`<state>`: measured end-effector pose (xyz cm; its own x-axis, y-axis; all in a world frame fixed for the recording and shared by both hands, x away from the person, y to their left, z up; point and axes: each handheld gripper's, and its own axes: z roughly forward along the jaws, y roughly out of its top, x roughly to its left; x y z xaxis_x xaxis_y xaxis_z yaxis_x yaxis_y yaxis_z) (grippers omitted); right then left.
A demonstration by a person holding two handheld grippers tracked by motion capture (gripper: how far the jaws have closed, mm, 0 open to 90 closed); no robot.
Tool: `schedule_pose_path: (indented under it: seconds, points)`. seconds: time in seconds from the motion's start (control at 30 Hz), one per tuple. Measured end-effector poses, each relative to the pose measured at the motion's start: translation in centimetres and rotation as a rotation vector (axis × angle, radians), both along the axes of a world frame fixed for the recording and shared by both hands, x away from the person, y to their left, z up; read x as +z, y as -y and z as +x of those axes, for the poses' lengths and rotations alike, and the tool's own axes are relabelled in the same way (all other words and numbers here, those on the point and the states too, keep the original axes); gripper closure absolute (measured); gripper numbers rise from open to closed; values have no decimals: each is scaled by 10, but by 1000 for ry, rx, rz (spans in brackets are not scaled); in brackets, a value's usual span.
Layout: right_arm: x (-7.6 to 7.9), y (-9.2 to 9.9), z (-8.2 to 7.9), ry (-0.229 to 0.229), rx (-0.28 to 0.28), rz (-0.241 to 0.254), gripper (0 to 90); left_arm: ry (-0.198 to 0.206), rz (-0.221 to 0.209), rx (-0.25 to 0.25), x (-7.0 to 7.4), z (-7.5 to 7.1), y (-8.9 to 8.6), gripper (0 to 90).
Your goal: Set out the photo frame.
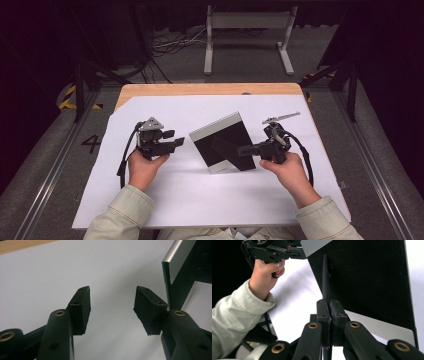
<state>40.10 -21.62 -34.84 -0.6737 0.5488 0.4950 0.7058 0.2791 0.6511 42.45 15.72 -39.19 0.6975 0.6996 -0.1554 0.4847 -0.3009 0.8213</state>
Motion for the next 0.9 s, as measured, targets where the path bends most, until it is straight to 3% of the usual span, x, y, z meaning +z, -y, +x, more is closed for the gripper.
schedule_pose_path:
  seconds: [0.1, 0.17, 0.2, 0.27, 0.4, 0.67, 0.9]
  points:
    - [0, -4, -2, 71, 1, -2, 874, -1, 2, 1, 0, 0, 0, 475]
    - [0, -5, -3, 83, 0, -1, 874, -1, -2, 3, 0, 0, 0, 475]
    - [-1, -8, -4, 122, -3, -11, 874, 2, -2, 4, 0, 0, 0, 475]
    - [-1, -9, -5, 135, -10, -15, 874, 8, -2, 4, 0, -1, -1, 475]
    - [-7, -11, -9, 213, -34, -8, 874, 10, -8, 5, 1, -1, -1, 475]
    - [-11, -9, -11, 244, -11, -14, 873, 7, -6, 3, 0, -1, 0, 474]
    - [-14, -4, -15, 252, 14, -57, 873, 6, -2, 2, 0, -1, 1, 474]
